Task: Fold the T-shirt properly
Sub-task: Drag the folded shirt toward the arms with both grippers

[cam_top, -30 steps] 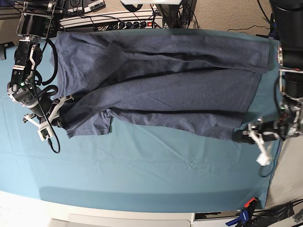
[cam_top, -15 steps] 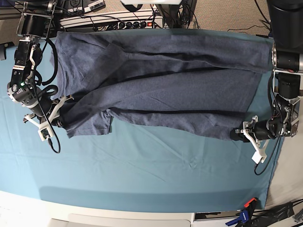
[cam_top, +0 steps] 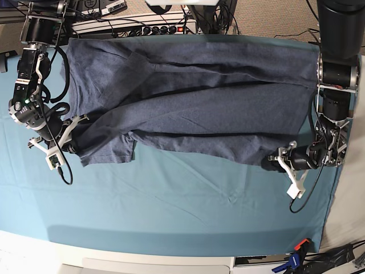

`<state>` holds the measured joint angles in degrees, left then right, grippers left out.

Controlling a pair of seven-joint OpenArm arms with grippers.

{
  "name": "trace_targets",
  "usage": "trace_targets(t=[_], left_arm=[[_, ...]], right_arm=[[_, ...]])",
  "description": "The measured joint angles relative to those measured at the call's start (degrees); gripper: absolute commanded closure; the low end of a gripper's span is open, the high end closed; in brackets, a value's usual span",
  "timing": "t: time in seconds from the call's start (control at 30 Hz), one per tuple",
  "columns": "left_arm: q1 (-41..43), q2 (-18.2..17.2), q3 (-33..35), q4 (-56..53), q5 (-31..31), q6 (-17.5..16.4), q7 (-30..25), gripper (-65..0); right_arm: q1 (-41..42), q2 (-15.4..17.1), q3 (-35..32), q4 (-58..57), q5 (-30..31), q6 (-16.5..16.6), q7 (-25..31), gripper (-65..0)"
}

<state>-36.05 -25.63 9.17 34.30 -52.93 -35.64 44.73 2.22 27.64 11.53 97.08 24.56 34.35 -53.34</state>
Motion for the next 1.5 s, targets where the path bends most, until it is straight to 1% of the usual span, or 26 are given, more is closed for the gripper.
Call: trace_targets(t=[0.1, 0.2, 0.23, 0.33, 0.4, 0.53, 0.67, 0.83, 0.87, 0.97, 1.03, 1.13, 1.2, 1.4, 1.5], left_arm=[[0.04, -0.61, 0.00, -0.11, -0.79, 0.00, 0.24, 0.0], [0.00, -2.05, 0.00, -0.11, -4.11, 0.00, 0.81, 0.0], [-0.13, -2.69, 0.00, -0.11, -5.77, -0.04, 1.79, 0.0], [-1.46, -5.40, 0.07, -0.20, -9.68, -2.56, 4.68, 0.0], [-3.17, -7.48, 0.04, -0.20, -11.45, -2.82, 5.22, 0.0], [-5.77, -10.69, 0.04, -0.07, -13.11, -2.82, 5.42, 0.0], [-7.39, -12.83, 0.04, -0.11, -13.73, -2.84, 6.54, 0.0], [-7.96, -13.27, 0.04, -0.07, -14.21, -2.99, 6.82, 0.0], [-7.82, -13.27, 0.04, -0.07, -14.64, -2.99, 7.69, 0.0], [-7.67, -13.31, 0.04, -0.09, -18.91, -3.23, 11.98, 0.0], [-7.67, -13.31, 0.04, -0.09, -21.40, -3.87, 14.43, 0.0], [-7.56, -13.29, 0.04, -0.09, -23.19, -3.89, 15.43, 0.0], [-7.34, -13.46, 0.04, -0.09, -23.23, -3.89, 15.56, 0.0], [-3.87, -16.15, 0.04, -0.04, -29.79, -3.89, 19.23, 0.0], [-2.51, -17.49, 0.04, -0.04, -30.47, -3.89, 20.17, 0.0]], right_arm=[[0.02, -0.02, 0.00, 0.00, 0.00, 0.02, 0.02, 0.0], [0.02, 0.00, 0.00, 0.00, 0.00, 0.02, 0.02, 0.0], [0.02, 0.00, 0.00, 0.00, 0.00, 0.02, 0.02, 0.0], [0.02, -0.02, 0.00, 0.00, 0.00, 0.02, 0.44, 0.0], [0.17, -0.02, 0.00, 0.00, 0.00, 0.02, 0.59, 0.0], [1.60, -0.02, 0.00, 0.00, 0.09, 0.04, 0.94, 0.0], [3.19, -0.02, 0.00, 0.00, 0.44, 0.22, 1.18, 0.0], [3.80, -0.02, 0.00, 0.00, 0.61, 0.22, 1.27, 0.0], [3.80, -0.02, 0.00, 0.00, 0.63, 0.22, 1.27, 0.0], [3.80, -0.02, 0.00, 0.00, 0.61, 0.22, 1.01, 0.0], [3.80, -0.04, 0.00, 0.39, 0.48, 0.20, -0.42, 0.0], [3.50, -0.02, 0.00, 2.56, 0.20, 0.17, -1.07, 0.0], [2.73, 0.00, 0.00, 4.39, 0.39, 0.00, -0.98, 0.0], [-3.52, 0.00, 0.00, 9.81, 0.20, 0.09, -1.20, 0.0], [-5.68, 0.02, 0.00, 12.66, 0.20, 0.13, -1.16, 0.0]])
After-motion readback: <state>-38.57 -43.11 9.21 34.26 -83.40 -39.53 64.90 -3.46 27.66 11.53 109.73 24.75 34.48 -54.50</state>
